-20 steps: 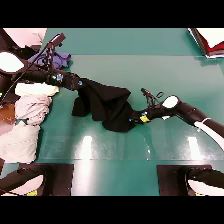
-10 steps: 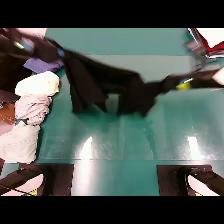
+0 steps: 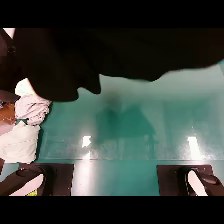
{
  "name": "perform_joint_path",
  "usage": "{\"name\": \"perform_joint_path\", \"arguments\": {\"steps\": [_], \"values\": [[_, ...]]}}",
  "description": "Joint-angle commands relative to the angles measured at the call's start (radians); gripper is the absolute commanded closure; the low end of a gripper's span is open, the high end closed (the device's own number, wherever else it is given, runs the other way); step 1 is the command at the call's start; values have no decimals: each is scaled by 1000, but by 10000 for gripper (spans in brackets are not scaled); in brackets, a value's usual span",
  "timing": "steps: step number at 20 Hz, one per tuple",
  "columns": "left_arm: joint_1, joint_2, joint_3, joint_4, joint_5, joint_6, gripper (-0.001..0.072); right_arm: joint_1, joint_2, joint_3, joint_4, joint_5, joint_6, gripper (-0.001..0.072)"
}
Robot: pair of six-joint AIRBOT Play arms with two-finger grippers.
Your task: Fold the shirts.
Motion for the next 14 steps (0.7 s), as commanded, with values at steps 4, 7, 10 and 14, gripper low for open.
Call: {"name": "perform_joint_path", "arguments": {"steps": [4,7,10,14], "values": [[1,-1,-297,10,-129,-1,682,-49,-105,39,97,187,-6,696],[1,-71,-541,141,-122,34,682,-48,-287,40,177,325,-6,696],[1,-190,-686,334,8,51,681,-22,-481,40,174,373,-6,696],[1,-380,-699,359,207,0,620,69,-674,40,174,303,-6,695]]}}
